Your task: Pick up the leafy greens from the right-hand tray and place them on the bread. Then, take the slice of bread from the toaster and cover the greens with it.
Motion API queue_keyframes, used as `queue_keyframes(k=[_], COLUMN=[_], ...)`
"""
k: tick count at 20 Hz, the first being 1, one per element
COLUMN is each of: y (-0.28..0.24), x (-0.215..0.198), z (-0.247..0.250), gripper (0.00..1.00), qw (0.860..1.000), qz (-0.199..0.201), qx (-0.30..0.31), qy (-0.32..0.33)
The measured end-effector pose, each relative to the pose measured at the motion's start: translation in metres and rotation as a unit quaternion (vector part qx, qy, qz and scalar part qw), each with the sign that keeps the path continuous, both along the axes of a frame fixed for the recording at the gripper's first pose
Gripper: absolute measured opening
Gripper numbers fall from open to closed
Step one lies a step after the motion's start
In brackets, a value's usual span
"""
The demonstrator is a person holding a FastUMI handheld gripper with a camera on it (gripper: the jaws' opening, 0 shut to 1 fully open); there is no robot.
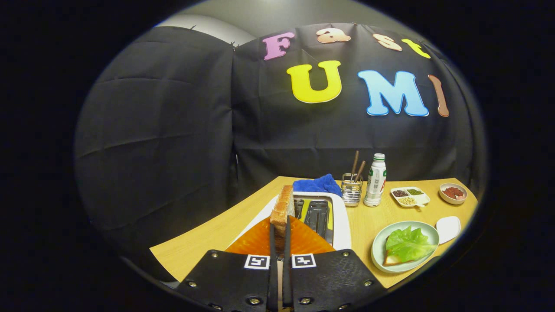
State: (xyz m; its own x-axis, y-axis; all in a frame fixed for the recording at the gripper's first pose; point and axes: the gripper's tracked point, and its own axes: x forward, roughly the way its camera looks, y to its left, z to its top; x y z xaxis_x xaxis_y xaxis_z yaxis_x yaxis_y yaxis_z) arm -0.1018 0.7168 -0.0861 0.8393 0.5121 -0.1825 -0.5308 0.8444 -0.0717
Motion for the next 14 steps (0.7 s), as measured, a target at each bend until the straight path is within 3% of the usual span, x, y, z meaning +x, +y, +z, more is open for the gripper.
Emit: queue_keyframes(k=[7,14], y=[-0.003,-0.007], x=[-0.007,-0.013], z=[0.03,0.045], gripper=[0.04,0.04], qw=[0.999,0.999], qz=[0.018,0.032], qx=[0.024,0.025], qy=[-0.04,-0.032])
